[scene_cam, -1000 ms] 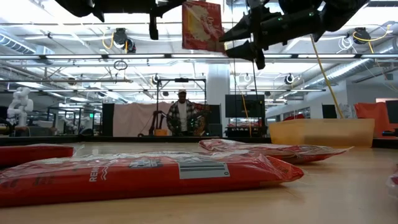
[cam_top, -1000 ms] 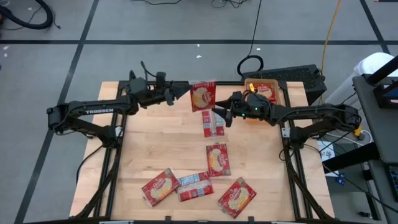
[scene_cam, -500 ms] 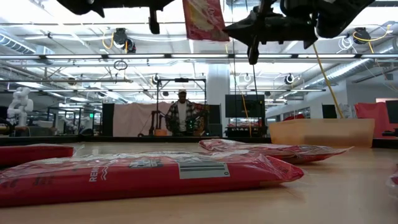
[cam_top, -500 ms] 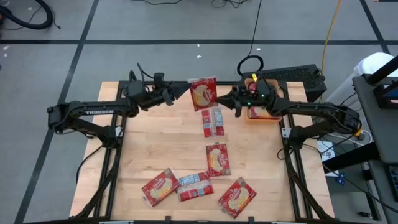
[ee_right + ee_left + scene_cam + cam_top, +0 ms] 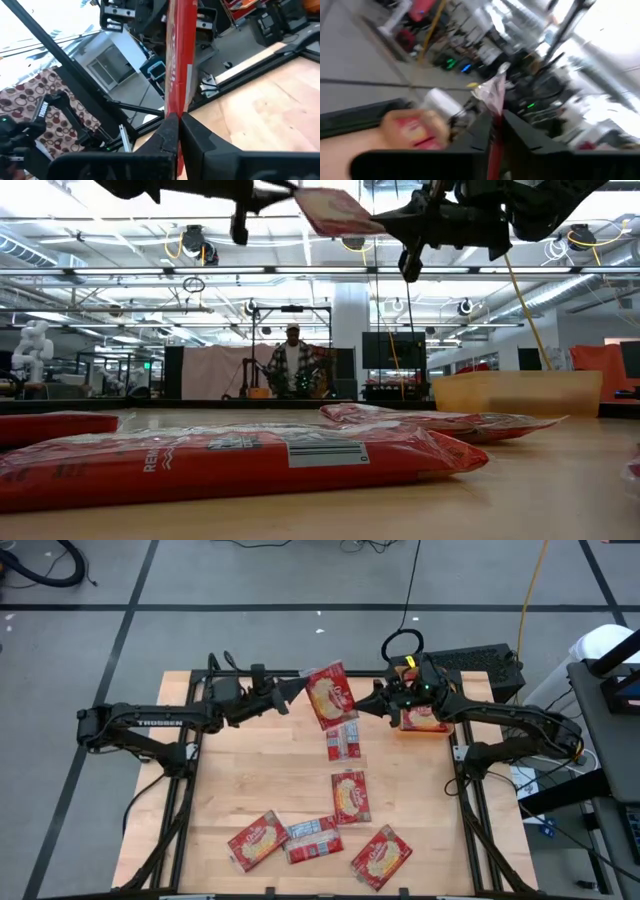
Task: Sort popcorn bags into baskets
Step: Put the red popcorn bag into the orange bin
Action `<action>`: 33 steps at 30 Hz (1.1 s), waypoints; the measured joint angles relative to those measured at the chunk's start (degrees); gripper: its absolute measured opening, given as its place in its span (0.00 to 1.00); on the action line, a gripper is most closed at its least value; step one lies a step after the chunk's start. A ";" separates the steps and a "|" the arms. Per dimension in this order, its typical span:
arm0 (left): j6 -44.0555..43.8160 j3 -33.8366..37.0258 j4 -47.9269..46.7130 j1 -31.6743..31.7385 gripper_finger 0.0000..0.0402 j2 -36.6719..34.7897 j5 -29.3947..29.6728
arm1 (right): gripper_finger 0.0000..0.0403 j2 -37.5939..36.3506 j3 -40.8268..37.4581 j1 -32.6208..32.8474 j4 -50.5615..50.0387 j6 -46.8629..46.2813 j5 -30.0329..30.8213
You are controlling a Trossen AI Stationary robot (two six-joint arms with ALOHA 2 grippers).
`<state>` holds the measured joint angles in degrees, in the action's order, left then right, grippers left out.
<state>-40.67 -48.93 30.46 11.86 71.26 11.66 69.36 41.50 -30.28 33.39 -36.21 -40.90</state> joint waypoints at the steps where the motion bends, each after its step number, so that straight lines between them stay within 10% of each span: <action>1: 0.11 0.00 -1.24 0.00 0.17 0.00 0.48 | 0.00 -0.36 -0.01 -0.29 -1.07 0.22 -0.36; 15: -1.40 0.00 -12.90 8.79 0.62 -3.29 -5.95 | 0.00 -7.37 0.02 0.40 -20.52 2.93 1.35; 25: -1.65 -0.02 -24.46 12.75 0.62 -1.83 -23.42 | 0.00 -7.82 0.12 4.87 -37.06 2.92 8.29; 33: 1.62 -0.01 -35.53 10.23 0.54 0.57 -25.22 | 0.00 -3.37 9.85 8.33 -58.60 4.45 17.18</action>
<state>-39.05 -48.94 -5.07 22.08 71.83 -13.56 65.99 51.35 -21.96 -25.21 -31.75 -23.72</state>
